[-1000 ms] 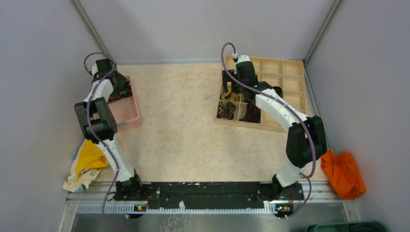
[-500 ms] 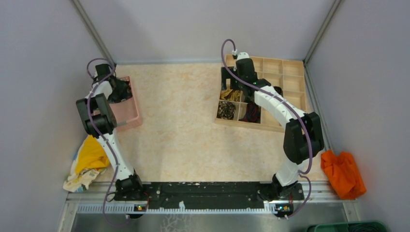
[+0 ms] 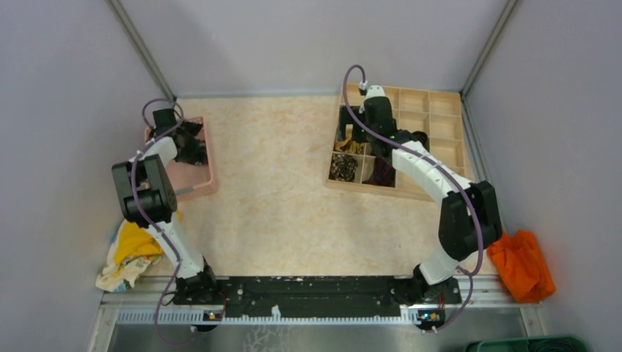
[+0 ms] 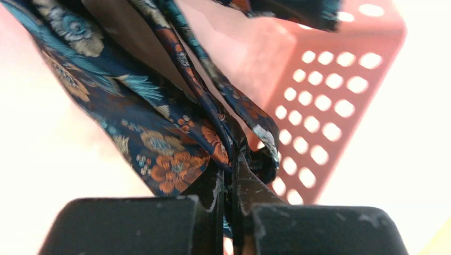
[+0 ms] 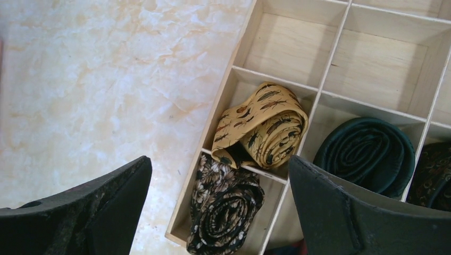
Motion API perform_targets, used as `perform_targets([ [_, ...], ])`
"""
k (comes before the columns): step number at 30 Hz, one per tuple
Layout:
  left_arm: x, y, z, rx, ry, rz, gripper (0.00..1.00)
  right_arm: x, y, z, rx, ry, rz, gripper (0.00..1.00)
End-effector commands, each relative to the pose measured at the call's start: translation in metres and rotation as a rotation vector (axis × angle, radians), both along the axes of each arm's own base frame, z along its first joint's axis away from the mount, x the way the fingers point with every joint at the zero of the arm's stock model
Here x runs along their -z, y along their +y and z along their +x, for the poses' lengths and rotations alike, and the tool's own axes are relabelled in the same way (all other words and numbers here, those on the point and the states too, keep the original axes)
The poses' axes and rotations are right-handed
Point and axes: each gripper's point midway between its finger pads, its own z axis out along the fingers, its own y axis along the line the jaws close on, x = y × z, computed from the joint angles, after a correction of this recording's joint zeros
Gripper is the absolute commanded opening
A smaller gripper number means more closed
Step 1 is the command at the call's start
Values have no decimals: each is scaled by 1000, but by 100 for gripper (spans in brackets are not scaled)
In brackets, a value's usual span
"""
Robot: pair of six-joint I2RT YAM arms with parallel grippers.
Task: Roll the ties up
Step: Pick up the tie from the bin, then move the storage box to the corner of the board.
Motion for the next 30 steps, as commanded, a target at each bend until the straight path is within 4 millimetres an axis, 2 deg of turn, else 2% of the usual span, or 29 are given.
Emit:
perform_targets([
  [1, -104, -51, -12, 58, -160, 113, 0, -48, 0, -3, 1, -129, 101, 98],
  [3, -163, -84, -26, 91, -270, 177, 0, -55, -3, -7, 5, -151, 108, 97],
  [6, -234, -141, -55, 174, -444, 204, 0, -58, -8, -13, 9, -163, 101, 94],
  [8, -275, -175, -77, 235, -545, 201, 0, -47, -14, -16, 35, -129, 77, 93],
  [11, -320, -213, -107, 336, -645, 148, 0, -13, -21, -26, 67, -8, 33, 93],
  [14, -338, -254, -138, 480, -700, 67, 0, 23, -20, -46, 54, 112, 42, 91],
  [18, -355, -301, -181, 679, -818, -9, 0, 39, -20, -79, 31, 136, 99, 91],
  [20, -374, -321, -202, 805, -920, -49, 0, 46, -25, -94, 33, 161, 95, 91],
  [23, -398, -346, -237, 997, -1032, -148, 0, 74, -34, -118, 53, 268, 67, 90],
  [25, -410, -356, -255, 1070, -1078, -205, 0, 94, -35, -132, 63, 319, 80, 90],
  [27, -415, -363, -268, 1127, -1112, -242, 0, 103, -37, -137, 75, 339, 88, 89],
  [30, -406, -378, -280, 1225, -1108, -310, 0, 114, -43, -136, 115, 370, 59, 89],
])
